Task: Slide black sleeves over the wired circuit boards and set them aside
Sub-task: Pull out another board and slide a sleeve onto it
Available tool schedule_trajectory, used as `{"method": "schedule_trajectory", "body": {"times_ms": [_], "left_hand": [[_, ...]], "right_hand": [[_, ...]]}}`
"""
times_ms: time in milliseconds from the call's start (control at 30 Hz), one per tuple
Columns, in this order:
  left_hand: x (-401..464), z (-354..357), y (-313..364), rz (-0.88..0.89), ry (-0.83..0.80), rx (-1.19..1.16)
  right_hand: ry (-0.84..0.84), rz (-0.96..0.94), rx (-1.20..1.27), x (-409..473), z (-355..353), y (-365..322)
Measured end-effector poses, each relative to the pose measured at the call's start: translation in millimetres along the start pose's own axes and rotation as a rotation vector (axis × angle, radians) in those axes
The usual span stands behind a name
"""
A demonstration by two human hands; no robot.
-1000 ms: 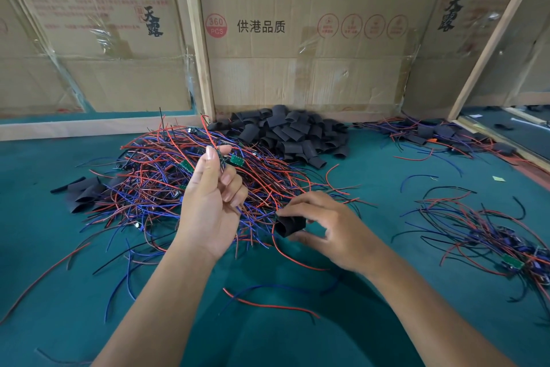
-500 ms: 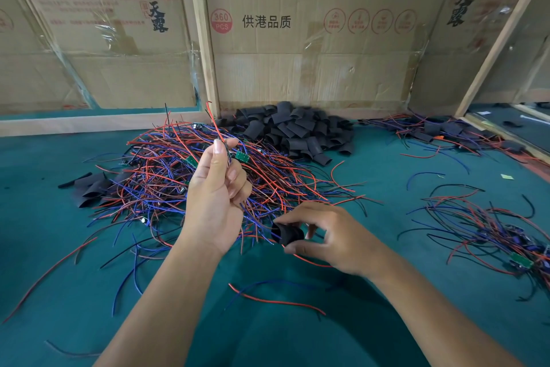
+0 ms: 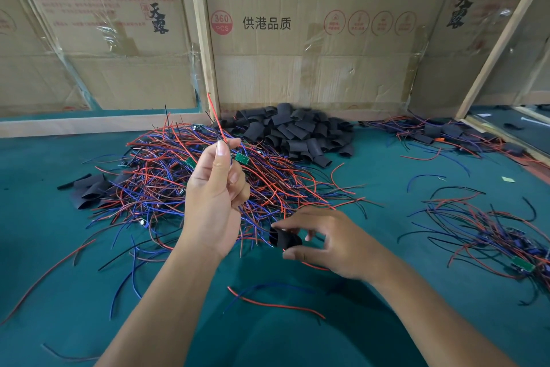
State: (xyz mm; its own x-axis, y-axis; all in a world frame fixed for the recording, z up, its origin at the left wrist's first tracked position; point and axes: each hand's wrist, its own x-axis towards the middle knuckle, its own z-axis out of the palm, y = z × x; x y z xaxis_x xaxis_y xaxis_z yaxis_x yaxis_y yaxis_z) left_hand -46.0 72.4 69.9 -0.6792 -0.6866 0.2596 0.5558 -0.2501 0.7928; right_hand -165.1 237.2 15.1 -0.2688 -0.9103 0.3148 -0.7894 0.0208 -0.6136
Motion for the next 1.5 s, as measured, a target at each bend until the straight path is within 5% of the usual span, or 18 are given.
{"method": "schedule_trajectory", "body": {"times_ms": [600, 1333, 1500], "left_hand": [[-14, 19, -18, -0.160, 0.045, -0.077], [-10, 14, -22, -0.156, 0.063, -0.007], [-9, 14, -23, -0.143, 0.055, -0.081]], "right_hand": [[0.338, 0.118, -0.380, 0, -3, 5], [0.381, 0.107, -0.532, -1, -9, 6], [0.362, 0.145, -0.336, -1, -8, 6]]}}
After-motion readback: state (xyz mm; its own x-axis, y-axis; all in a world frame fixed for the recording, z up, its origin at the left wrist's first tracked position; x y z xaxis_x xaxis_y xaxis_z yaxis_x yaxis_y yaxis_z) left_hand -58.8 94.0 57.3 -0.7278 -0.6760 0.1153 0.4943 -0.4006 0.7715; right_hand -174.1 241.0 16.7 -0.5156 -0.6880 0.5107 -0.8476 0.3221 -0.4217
